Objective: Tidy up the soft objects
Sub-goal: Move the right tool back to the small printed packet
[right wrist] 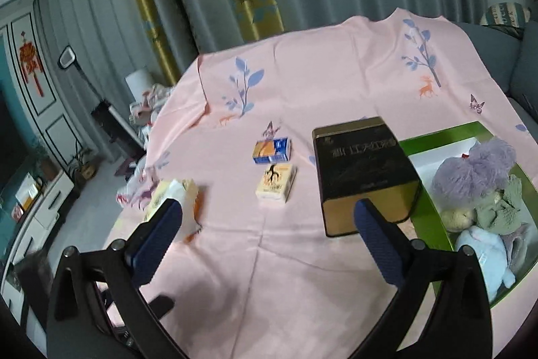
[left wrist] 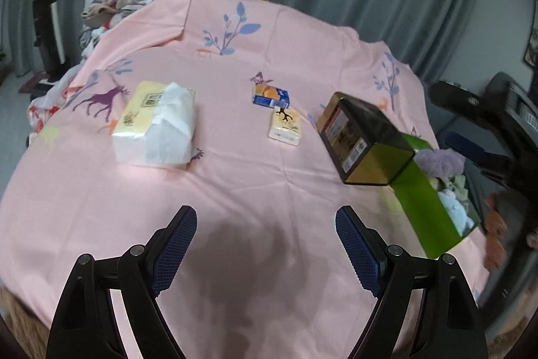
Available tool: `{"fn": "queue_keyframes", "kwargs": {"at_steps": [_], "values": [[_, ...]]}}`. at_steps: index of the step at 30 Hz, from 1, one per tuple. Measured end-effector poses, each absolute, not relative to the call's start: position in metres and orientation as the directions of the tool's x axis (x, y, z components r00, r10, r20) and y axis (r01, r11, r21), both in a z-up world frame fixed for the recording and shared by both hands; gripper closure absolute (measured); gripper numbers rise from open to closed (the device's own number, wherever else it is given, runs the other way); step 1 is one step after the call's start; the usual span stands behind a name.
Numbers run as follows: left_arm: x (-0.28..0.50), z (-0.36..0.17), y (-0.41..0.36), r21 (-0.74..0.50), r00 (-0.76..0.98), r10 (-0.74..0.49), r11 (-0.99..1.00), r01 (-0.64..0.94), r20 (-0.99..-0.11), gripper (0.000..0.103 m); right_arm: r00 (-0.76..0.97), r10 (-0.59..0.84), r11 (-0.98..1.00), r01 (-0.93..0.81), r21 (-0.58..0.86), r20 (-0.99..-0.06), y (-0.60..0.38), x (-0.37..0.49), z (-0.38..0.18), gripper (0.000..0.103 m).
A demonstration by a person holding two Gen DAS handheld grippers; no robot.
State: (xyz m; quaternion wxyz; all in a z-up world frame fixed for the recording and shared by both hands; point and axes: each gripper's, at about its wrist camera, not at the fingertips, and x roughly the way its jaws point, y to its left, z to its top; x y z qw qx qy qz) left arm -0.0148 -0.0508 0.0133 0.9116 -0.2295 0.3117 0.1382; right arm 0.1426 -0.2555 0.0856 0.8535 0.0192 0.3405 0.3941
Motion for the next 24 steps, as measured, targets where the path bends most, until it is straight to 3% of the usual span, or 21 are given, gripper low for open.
{"fn": "queue_keyframes", "kwargs": {"at_steps": [6, 10, 13, 18, 24], "values": [[0.018, 0.011, -0.032, -0.22, 0.738, 0.152, 0.898, -0.381, -0.658, 0.018, 0.474, 0.663, 0.718, -0.622, 0.312, -0.58, -0.253, 0.149, 0.078, 0.001], [0.014, -0.002, -0.016, -0.257, 0.766, 0.118, 0.9, -0.351, -0.632, 0.018, 0.426, 0.663, 0.711, -0.616, 0.339, -0.615, -0.243, 0.157, 0.065, 0.005], [0.01, -0.02, 0.0, -0.308, 0.743, 0.093, 0.871, -0.383, -0.663, 0.018, 0.398, 0.654, 0.706, -0.625, 0.332, -0.643, -0.225, 0.156, 0.054, 0.01], [0.004, -0.027, 0.02, -0.352, 0.725, 0.079, 0.835, -0.422, -0.684, 0.018, 0.346, 0.588, 0.727, -0.623, 0.29, -0.731, -0.164, 0.161, 0.03, 0.024], [-0.004, -0.031, 0.038, -0.343, 0.702, 0.121, 0.806, -0.483, -0.702, 0.018, 0.34, 0.439, 0.793, -0.581, 0.181, -0.832, -0.084, 0.189, -0.006, 0.023]]}}
